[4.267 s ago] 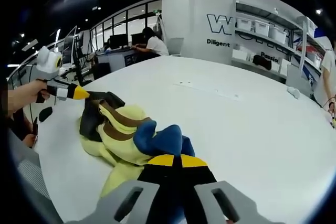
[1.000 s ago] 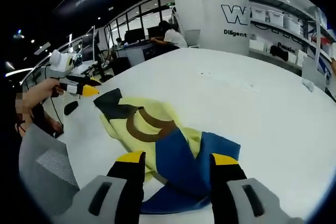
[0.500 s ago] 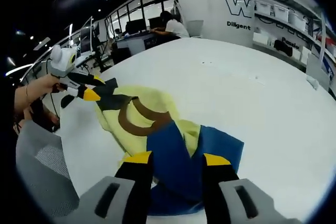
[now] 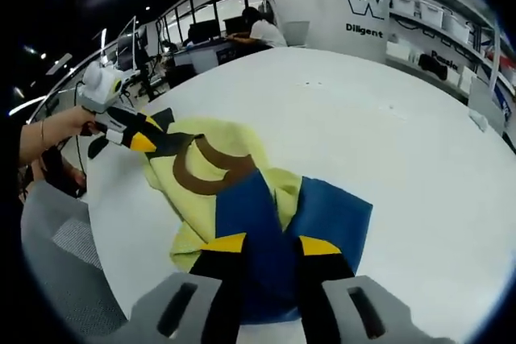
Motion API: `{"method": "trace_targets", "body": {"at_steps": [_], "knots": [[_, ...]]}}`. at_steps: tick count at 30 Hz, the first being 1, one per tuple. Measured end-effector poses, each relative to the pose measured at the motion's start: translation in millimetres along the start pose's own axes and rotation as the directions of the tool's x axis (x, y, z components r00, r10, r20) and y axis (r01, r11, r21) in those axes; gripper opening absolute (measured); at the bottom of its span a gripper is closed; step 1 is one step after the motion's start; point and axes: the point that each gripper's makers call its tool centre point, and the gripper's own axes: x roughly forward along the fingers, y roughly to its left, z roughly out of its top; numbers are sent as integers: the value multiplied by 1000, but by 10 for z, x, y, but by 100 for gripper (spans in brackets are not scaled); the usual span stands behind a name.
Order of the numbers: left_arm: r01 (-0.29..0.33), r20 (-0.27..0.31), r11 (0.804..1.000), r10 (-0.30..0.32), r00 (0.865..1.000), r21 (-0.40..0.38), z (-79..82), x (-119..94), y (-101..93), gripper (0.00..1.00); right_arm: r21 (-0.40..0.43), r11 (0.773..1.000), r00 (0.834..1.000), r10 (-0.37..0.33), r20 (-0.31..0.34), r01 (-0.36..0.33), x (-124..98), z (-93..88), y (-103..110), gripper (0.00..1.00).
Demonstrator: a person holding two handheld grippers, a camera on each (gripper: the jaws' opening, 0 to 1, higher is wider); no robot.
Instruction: Fold the garment on the visible template until the final outline fits inside the template.
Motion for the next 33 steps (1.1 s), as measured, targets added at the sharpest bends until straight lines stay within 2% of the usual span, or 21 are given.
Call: {"method": "trace_targets", "body": {"at_steps": [9,13,15,19,22,25,28,33], "knots": [[5,-1,1000,-5,1000,-2,-18,-70,-18,28,-8,1000,1000,-13,-3,13,-39,-28,-18,7],[11,-27,1000,-11,1000,10,-71,-25,-15,28,-1,1000,1000,-19,-9,19,-36,-47,-25,7],[-2,-7,1000,2,1000,20,-23,-33,12,27,-3,1000,1000,-16,-7,16,-35,-48,-18,8],[29,-5,999,-29,1000,22,10,12,13,27,0,1000,1000,-9,-9,9,-37,-62,-9,8],[40,-22,999,-39,999,35,-20,32,40,20,4,1000,1000,-15,-15,15,-40,-83,-35,6],[37,-31,999,-36,999,39,-44,32,79,4,7,1000,1000,-14,-15,15,-43,-87,-36,1],[38,-39,999,-37,999,33,-62,28,83,2,7,1000,1000,-15,-14,15,-43,-88,-41,0],[29,-31,997,-27,999,65,-49,-7,60,2,-15,1000,1000,-19,-15,18,-58,-74,-26,0]]}}
